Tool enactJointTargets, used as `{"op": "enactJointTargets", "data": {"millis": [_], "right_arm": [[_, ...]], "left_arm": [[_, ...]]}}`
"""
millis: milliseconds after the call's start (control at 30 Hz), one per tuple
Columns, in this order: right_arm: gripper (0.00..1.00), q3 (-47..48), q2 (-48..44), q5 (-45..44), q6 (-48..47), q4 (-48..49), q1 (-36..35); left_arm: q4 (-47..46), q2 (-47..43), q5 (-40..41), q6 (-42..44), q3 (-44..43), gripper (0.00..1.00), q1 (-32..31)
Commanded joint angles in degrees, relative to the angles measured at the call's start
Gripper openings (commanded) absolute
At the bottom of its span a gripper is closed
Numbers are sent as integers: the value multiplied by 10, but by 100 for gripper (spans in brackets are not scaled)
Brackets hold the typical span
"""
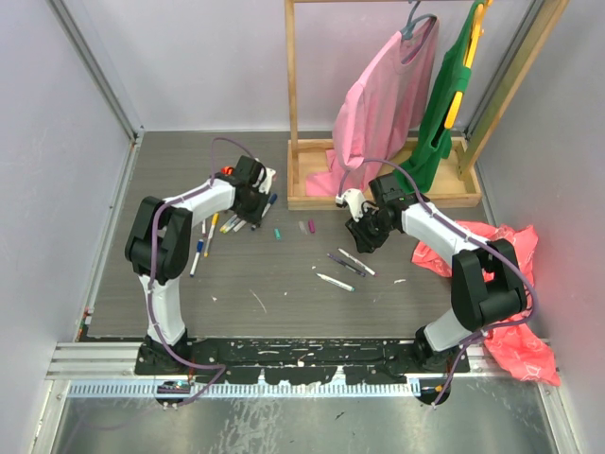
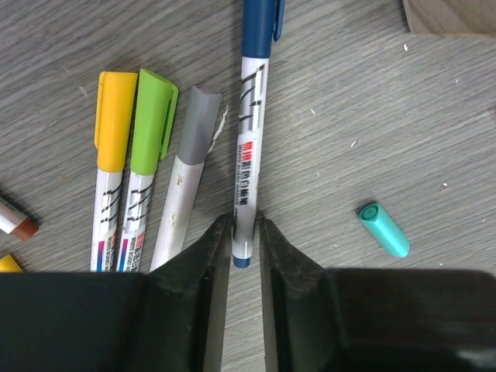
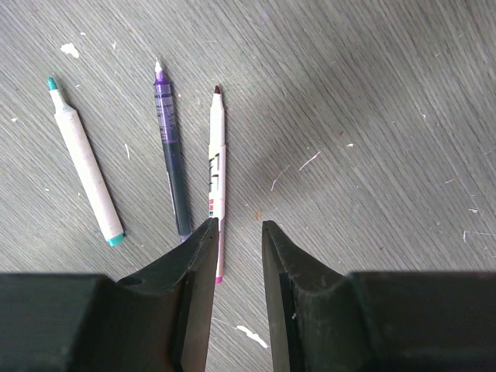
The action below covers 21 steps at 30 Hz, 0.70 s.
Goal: Open the pen caps
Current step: Pick up the pen from the center of the board.
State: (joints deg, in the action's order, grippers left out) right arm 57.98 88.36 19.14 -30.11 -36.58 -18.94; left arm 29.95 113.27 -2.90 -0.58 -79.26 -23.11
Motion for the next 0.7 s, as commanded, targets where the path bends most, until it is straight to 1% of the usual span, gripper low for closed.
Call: {"op": "enactJointTargets", "data": {"millis": [0, 167, 300, 400, 433, 533, 667], "right_arm": [[35, 19, -14, 8, -8, -1, 1], [35, 20, -14, 6, -8, -1, 2], [35, 20, -16, 8, -8, -1, 1], [35, 21, -18, 17, -6, -3, 1], [35, 23, -21, 21, -5, -4, 1], [35, 25, -30, 42, -4, -6, 2], [35, 28, -48, 77, 0, -8, 1]], "left_arm": [[10, 3, -10, -2, -19, 19, 3], [12, 1, -17, -4, -19, 10, 3], [7, -9, -29, -7, -12, 9, 3], [-5, -28, -38, -11, -2, 2, 3], [-12, -39, -41, -14, 5, 0, 3], [-39, -79, -62, -28, 38, 0, 3], [-95, -162, -102, -63, 100, 0, 4]]}}
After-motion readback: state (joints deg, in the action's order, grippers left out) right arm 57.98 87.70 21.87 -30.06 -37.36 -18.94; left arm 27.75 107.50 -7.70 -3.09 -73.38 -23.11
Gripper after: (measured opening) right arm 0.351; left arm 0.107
